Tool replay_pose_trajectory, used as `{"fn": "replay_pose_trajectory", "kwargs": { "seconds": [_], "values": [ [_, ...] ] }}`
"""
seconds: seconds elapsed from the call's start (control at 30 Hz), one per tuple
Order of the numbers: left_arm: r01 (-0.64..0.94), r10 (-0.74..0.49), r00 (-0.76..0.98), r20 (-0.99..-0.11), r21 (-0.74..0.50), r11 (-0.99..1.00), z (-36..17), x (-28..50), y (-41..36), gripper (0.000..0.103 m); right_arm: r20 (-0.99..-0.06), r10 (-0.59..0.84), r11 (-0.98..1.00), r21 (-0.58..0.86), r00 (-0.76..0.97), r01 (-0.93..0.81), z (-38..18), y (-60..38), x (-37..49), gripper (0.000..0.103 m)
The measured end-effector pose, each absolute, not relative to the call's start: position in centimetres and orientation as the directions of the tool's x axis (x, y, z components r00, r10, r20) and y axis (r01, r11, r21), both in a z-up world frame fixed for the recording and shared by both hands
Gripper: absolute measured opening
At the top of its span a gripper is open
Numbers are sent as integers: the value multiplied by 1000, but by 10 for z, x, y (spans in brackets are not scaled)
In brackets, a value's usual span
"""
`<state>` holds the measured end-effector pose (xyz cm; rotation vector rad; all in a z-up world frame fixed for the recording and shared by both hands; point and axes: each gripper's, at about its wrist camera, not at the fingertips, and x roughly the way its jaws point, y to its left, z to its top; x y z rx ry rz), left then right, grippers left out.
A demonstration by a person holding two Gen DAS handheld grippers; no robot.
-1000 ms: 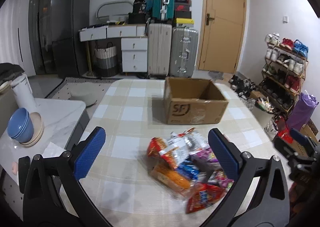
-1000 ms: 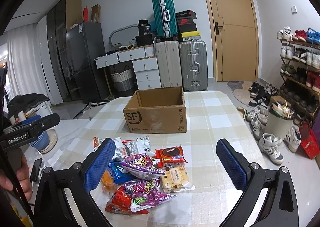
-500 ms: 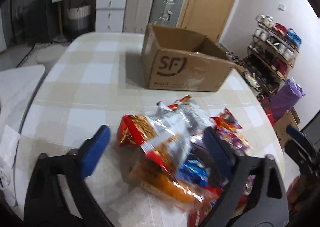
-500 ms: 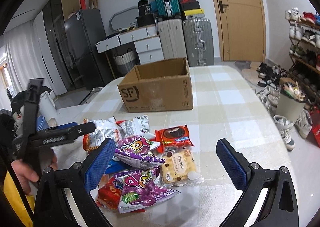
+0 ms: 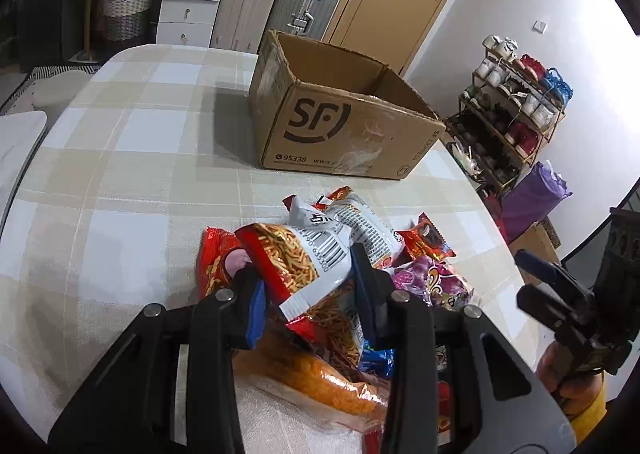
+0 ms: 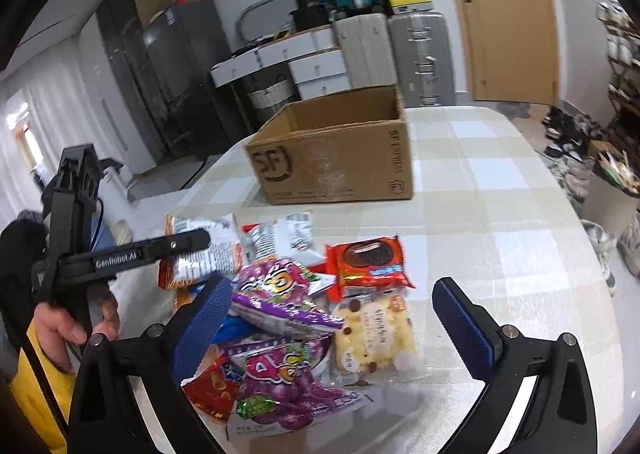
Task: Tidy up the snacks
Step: 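Grasp the white noodle snack bag with the left gripper while the right gripper grasps the purple candy bag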
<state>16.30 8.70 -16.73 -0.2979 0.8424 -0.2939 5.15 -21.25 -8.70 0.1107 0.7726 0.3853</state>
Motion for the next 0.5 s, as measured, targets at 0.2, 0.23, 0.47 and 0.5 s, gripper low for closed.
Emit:
{"fn": "replay_pose_trajectory", "kwargs": {
  "seconds": [0.2, 0.23, 0.47, 0.5],
  "values": [
    [141, -383, 661, -646, -394, 908, -149, 141, 101, 33, -701, 475, 865, 262, 531, -428, -102, -180, 65, 103],
    [147, -387, 669, -634, -397, 906, -144, 137, 102, 33, -714, 465, 867, 248, 523, -432, -105, -174, 69, 103],
    [168, -396, 703, -591, -403, 900, -118, 114, 111, 33, -766, 467, 857, 269, 442, -439, -129, -157, 97, 77],
    [167, -396, 706, -587, -405, 899, -114, 111, 112, 33, -773, 458, 860, 261, 439, -438, -133, -155, 99, 74]
  ]
}}
